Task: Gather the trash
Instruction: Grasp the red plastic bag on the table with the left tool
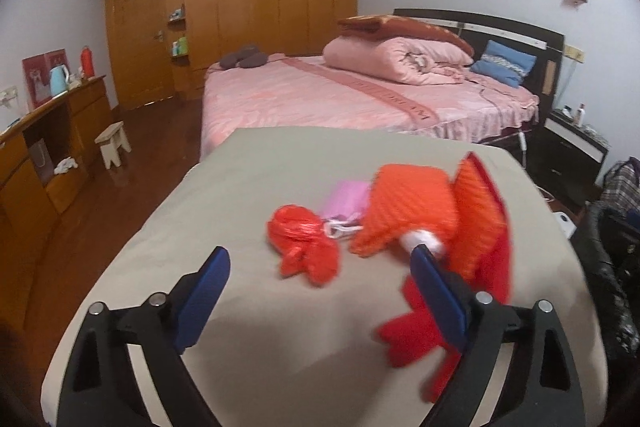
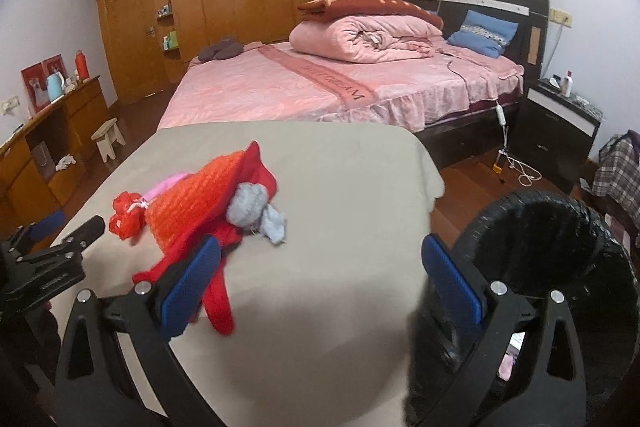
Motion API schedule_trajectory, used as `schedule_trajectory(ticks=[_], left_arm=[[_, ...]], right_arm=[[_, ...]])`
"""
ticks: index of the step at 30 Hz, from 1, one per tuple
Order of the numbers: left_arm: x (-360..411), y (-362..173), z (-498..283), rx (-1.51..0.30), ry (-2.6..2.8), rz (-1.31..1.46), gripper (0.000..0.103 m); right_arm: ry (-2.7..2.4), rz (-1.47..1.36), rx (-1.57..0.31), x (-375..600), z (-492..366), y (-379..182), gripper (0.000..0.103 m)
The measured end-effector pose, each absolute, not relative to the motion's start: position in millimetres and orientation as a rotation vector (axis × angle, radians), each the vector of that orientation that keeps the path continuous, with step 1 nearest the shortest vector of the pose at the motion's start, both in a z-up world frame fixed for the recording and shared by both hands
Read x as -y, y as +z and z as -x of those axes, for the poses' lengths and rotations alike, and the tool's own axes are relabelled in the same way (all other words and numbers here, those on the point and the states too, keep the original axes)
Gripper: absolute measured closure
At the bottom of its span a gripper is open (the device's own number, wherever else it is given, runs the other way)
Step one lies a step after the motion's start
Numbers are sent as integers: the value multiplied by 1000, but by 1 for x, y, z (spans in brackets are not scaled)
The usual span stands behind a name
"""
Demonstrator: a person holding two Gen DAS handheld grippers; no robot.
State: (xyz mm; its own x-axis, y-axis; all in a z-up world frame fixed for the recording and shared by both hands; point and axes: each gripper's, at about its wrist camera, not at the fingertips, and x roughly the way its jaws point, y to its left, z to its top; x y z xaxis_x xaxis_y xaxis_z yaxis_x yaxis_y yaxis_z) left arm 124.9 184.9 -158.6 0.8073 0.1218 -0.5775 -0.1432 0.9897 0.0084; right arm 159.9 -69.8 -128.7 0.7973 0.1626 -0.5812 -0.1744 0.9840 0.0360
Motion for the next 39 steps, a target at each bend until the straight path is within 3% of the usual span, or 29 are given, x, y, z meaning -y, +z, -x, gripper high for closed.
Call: schedule_trajectory(ticks=[6, 9, 12, 17, 20, 30, 31, 34, 39], left_arm=[[-204, -183, -157, -685, 157, 58, 23], [-213, -200, -174, -766, 154, 94, 33], [-219, -209, -186, -818, 129, 143, 44], [-222, -216, -192, -848, 116, 177, 80], [-224, -210, -183, -811, 113, 187, 86], [-230, -195, -144, -810, 142, 170, 84], [-231, -195, -143, -807, 141, 170, 80], [-235, -192, -149, -791, 153, 167, 54], [-238, -195, -170, -796, 155, 162, 43]], right_arm=[[202, 38, -626, 46, -181, -131, 5], [209, 52, -629, 38, -188, -134, 5], [211, 52, -639, 34, -195, -137, 5], [208, 47, -658, 31, -201, -143, 5], [213, 51, -663, 28, -201, -146, 5], [218, 48, -671, 29, -197, -148, 5], [219, 48, -671, 28, -198, -148, 5], [223, 52, -670, 25, -199, -148, 5], [221, 50, -662, 24, -202, -145, 5]])
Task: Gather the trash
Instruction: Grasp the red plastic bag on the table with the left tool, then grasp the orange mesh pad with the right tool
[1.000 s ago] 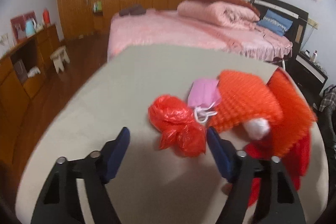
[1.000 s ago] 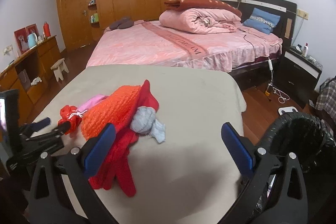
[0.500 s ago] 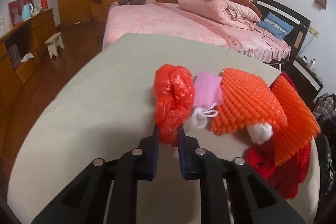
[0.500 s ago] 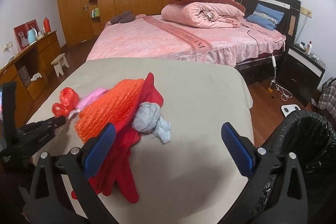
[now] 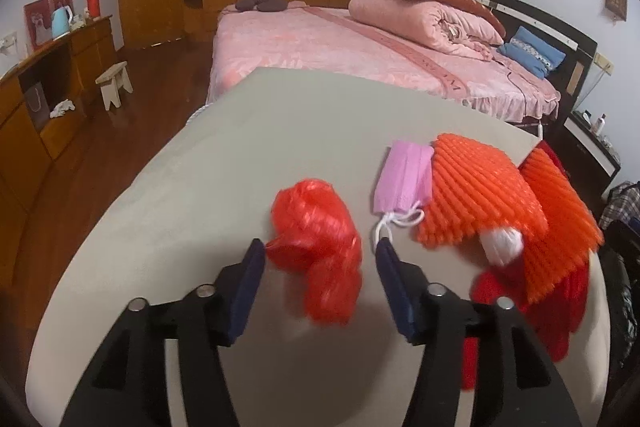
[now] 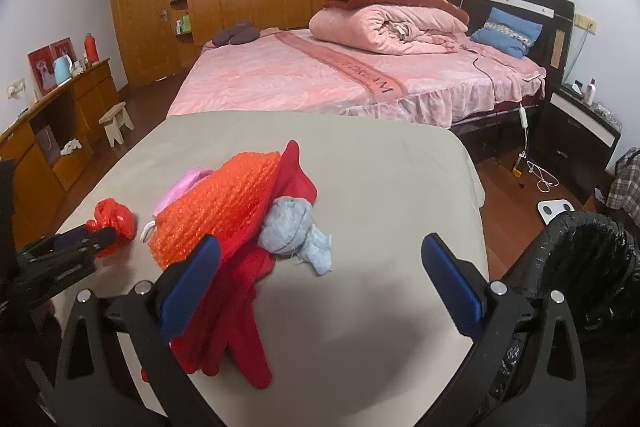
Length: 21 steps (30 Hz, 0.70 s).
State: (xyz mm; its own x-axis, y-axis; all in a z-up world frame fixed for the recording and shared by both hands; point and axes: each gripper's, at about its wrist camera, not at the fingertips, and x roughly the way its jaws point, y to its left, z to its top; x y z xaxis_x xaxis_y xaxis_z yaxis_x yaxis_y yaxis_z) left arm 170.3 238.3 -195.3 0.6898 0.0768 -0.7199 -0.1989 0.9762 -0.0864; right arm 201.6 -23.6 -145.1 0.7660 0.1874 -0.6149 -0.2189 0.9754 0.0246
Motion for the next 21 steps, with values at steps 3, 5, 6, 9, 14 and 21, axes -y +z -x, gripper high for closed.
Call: schedule_trajectory(ticks=[3, 5, 6, 9, 14, 21], left_arm=[[-239, -205, -182, -827, 162, 144, 42], [-241, -213, -186, -856, 150, 166, 61], [-241, -214, -186, -859, 147, 176, 61], [-243, -208, -179, -822, 154, 193, 65], [-243, -189, -161, -765, 169, 192, 66], [-230, -166, -148, -729, 144, 146, 66]], right_arm=[[223, 47, -657, 24, -201, -143, 5], [228, 50, -651, 24, -200, -141, 5], [229, 52, -650, 23, -200, -140, 5], [229, 48, -649, 23, -199, -140, 5], [228, 40, -650, 19, -196, -140, 6], [262, 38, -649, 7, -193, -136, 21]])
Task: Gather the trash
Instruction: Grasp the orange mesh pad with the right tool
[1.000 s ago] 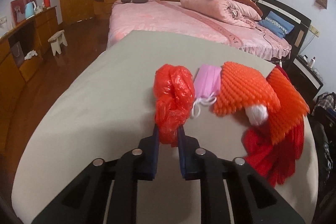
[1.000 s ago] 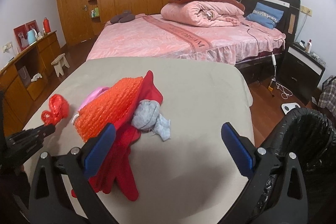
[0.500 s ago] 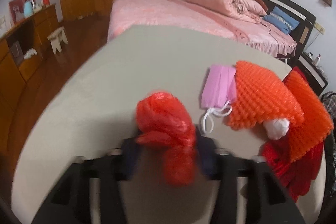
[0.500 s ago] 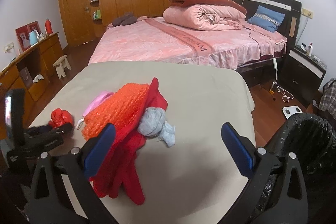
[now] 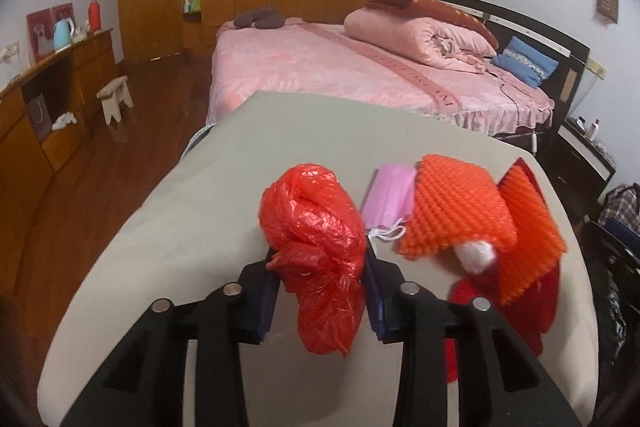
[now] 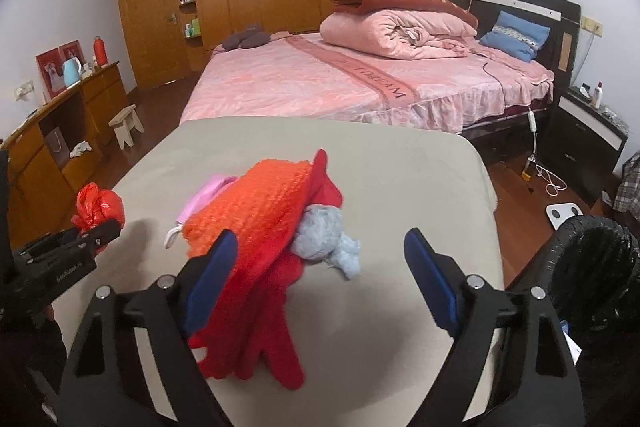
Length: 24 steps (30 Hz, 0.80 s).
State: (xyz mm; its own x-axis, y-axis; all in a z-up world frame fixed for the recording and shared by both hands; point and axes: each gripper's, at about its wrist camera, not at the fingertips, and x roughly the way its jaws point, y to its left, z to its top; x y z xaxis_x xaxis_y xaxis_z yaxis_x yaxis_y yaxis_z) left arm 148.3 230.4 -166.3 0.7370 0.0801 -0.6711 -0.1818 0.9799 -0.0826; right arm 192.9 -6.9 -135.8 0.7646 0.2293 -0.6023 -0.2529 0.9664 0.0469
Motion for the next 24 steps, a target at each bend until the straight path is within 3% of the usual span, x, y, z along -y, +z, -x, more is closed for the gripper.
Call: schedule_trajectory(ticks=[12, 17, 19, 20, 24], left_arm=[[-239, -148, -140, -690, 165, 122, 66], [-243, -147, -139, -692, 169, 134, 66], [-243, -147, -138, -692, 166, 136, 66], [-242, -147, -137, -691, 164, 136, 66], [-240, -144, -134, -682, 153, 133, 66]], right_arm=[[341, 34, -660, -33, -188, -133, 37], [339, 42, -703, -43, -196, -141, 60], [338, 53, -725, -46, -199, -145, 84], [344, 52, -733, -47, -200, -146, 89], [382, 39, -712, -42, -194, -138, 92]])
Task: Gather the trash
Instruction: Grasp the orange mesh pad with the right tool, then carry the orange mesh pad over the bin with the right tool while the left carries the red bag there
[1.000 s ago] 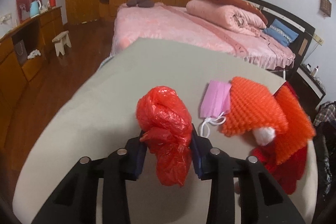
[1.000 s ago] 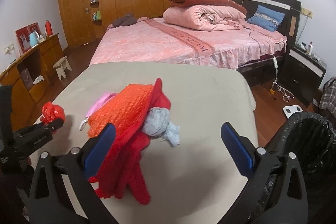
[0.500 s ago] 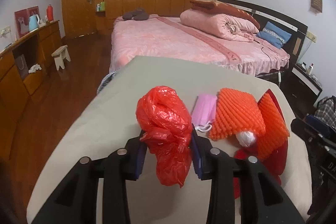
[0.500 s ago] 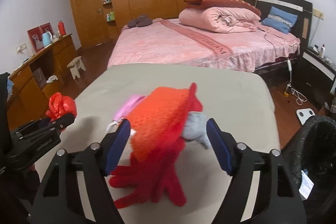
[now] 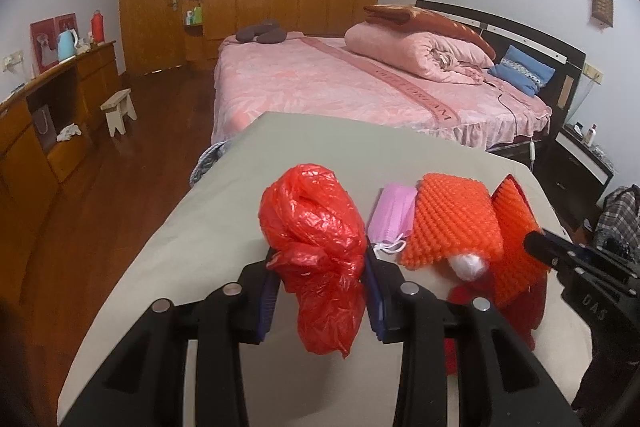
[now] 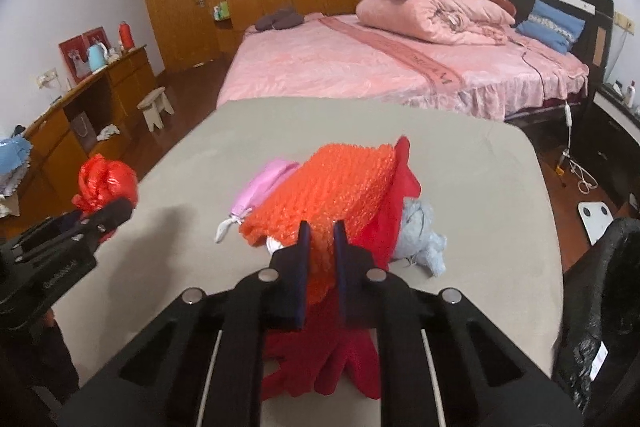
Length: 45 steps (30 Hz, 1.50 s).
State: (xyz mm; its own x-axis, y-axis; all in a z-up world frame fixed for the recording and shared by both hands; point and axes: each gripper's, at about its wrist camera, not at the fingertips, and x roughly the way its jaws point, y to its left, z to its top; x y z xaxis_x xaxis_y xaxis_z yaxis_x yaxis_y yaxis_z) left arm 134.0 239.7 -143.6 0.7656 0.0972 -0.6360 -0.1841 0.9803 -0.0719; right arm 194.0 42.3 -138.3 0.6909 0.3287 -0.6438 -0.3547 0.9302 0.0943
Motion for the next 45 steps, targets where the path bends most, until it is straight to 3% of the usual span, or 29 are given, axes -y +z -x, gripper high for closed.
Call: schedule_trajectory(ticks=[26, 45], left_arm=[[-146, -82, -112, -591, -35, 105, 66], [-3, -79, -116, -565, -310, 49, 66]], right_arm=[[378, -62, -543, 51, -128, -51, 92], [103, -96, -519, 188, -86, -58, 92]])
